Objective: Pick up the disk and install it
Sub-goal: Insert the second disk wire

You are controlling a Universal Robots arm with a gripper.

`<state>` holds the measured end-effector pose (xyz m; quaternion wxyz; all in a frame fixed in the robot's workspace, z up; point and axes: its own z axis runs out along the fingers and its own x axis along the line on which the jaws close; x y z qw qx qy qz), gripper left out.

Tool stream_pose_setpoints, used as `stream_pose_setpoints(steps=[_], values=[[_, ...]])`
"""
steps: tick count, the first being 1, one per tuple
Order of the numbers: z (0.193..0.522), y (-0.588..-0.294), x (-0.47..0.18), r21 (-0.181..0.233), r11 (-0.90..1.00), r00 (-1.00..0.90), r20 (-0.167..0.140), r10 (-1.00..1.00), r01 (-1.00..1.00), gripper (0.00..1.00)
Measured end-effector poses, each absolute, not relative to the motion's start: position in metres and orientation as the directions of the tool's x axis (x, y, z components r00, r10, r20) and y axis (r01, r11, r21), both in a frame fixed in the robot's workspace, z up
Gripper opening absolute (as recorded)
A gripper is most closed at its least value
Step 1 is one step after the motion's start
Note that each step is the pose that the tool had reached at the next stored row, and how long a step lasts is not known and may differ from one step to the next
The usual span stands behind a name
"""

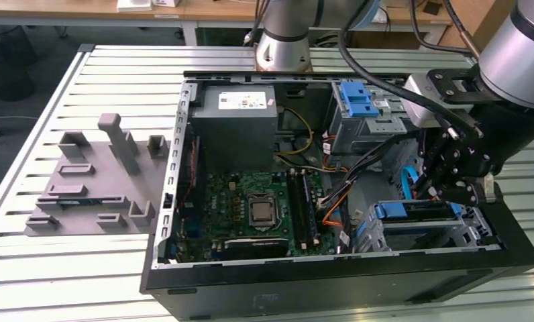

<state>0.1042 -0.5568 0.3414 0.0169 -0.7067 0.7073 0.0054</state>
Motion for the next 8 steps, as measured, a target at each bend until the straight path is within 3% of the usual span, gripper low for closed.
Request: stream_pose_setpoints(steps=[8], values=[[0.3370,-0.5612,0.1043,-0.016,0.001,-0.001,-0.031,-1.000,-1.000,0.16]])
